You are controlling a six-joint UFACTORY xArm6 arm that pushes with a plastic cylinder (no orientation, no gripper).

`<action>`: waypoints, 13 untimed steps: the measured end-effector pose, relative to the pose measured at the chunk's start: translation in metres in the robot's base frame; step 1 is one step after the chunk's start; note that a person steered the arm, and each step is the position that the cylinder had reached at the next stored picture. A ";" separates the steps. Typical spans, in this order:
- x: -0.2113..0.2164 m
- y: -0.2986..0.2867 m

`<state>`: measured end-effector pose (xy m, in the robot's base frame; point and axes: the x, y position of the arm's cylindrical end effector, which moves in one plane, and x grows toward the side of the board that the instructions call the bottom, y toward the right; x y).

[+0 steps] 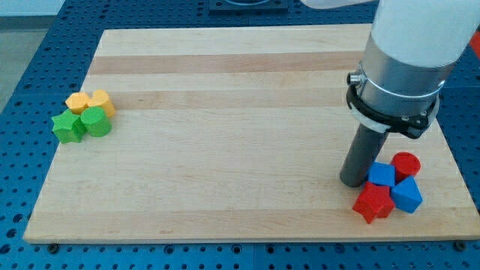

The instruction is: Push the green star to the top of the green circle

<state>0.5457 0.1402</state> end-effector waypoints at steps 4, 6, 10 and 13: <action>-0.003 -0.017; -0.004 -0.112; 0.067 -0.444; 0.044 -0.445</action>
<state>0.5894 -0.3043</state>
